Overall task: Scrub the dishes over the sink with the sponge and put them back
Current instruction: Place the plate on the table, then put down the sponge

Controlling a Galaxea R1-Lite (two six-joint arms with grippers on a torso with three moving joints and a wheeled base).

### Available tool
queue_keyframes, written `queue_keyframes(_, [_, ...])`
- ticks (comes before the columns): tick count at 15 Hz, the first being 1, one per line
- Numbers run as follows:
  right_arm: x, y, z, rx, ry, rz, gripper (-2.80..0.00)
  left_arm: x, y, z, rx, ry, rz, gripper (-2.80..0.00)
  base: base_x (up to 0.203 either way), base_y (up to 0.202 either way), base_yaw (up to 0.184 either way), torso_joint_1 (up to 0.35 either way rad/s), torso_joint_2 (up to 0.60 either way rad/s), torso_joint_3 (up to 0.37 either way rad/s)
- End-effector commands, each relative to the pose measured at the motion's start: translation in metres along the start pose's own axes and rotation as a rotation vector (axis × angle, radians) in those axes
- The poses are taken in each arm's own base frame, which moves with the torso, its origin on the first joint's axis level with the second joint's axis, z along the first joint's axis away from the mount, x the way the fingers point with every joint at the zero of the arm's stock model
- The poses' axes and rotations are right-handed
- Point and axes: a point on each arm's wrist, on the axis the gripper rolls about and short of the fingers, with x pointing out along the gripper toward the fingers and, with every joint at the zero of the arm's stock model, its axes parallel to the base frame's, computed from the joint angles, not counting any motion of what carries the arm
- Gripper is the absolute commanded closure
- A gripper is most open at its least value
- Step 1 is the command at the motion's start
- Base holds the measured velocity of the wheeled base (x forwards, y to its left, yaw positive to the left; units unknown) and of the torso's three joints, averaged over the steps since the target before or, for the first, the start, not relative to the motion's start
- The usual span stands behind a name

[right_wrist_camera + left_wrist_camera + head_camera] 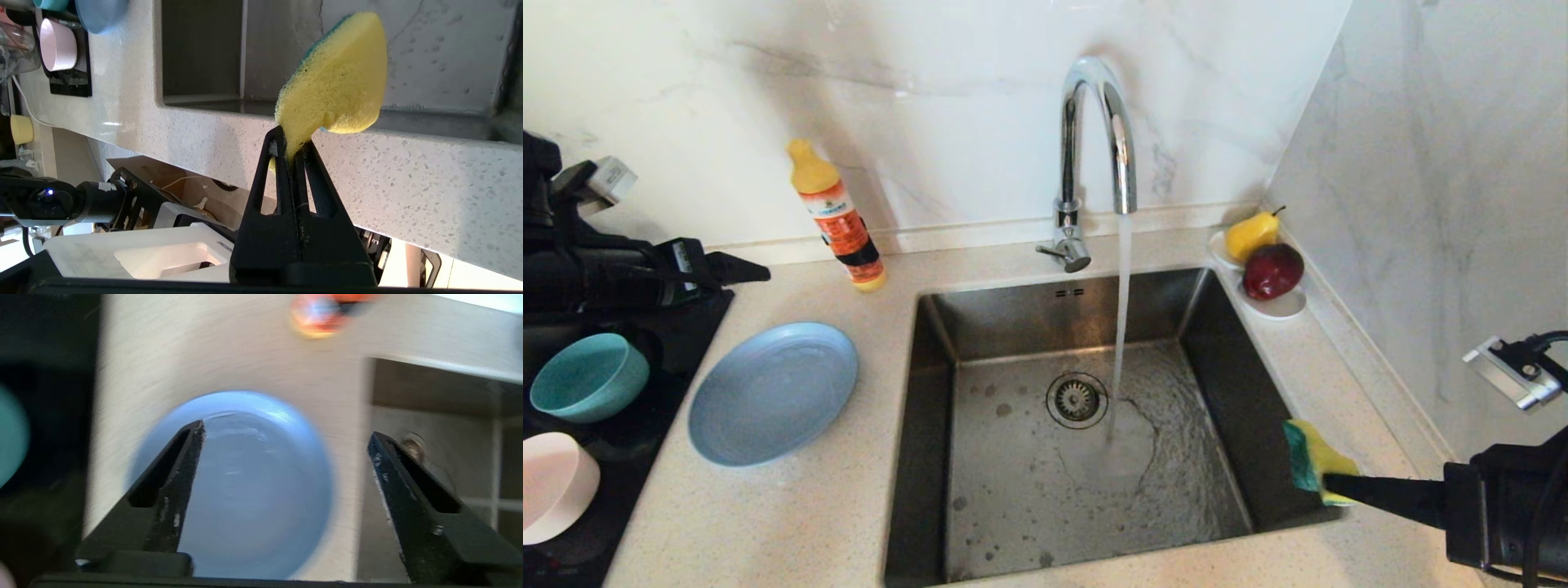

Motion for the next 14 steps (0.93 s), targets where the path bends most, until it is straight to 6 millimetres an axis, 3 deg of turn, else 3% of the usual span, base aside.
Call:
queue_keyframes(1, [0.001, -0.003, -0.001, 0.009, 0.005, -0.01, 0.0, -0.032, -0.032, 0.002, 0.074, -0.066, -0.058, 0.0, 0.0, 0.0, 0.0, 0.0, 0.0, 0.0])
queue_keyframes(4, [0.0, -0.004, -0.001, 0.014, -0.002, -0.015, 0.0, -0.074, -0.047, 0.002, 0.135, -0.164, -0.069, 0.0, 0.0, 0.0, 0.0, 0.0, 0.0, 0.0])
queue_keyframes(8, [0.001, -0.005, -0.002, 0.018, 0.004, -0.021, 0.0, -0.163, -0.05, -0.022, 0.154, -0.348, -0.085, 0.0, 0.0, 0.0, 0.0, 0.0, 0.0, 0.0])
queue_keyframes(11, [-0.001, -0.005, -0.003, 0.015, 0.001, -0.018, 0.0, -0.214, -0.045, -0.067, 0.168, -0.429, -0.128, 0.0, 0.0, 0.0, 0.0, 0.0, 0.0, 0.0])
queue_keyframes(14, [-0.004, -0.004, -0.004, 0.014, -0.008, -0.013, 0.0, -0.236, -0.035, -0.132, 0.191, -0.433, -0.213, 0.0, 0.0, 0.0, 0.0, 0.0, 0.0, 0.0])
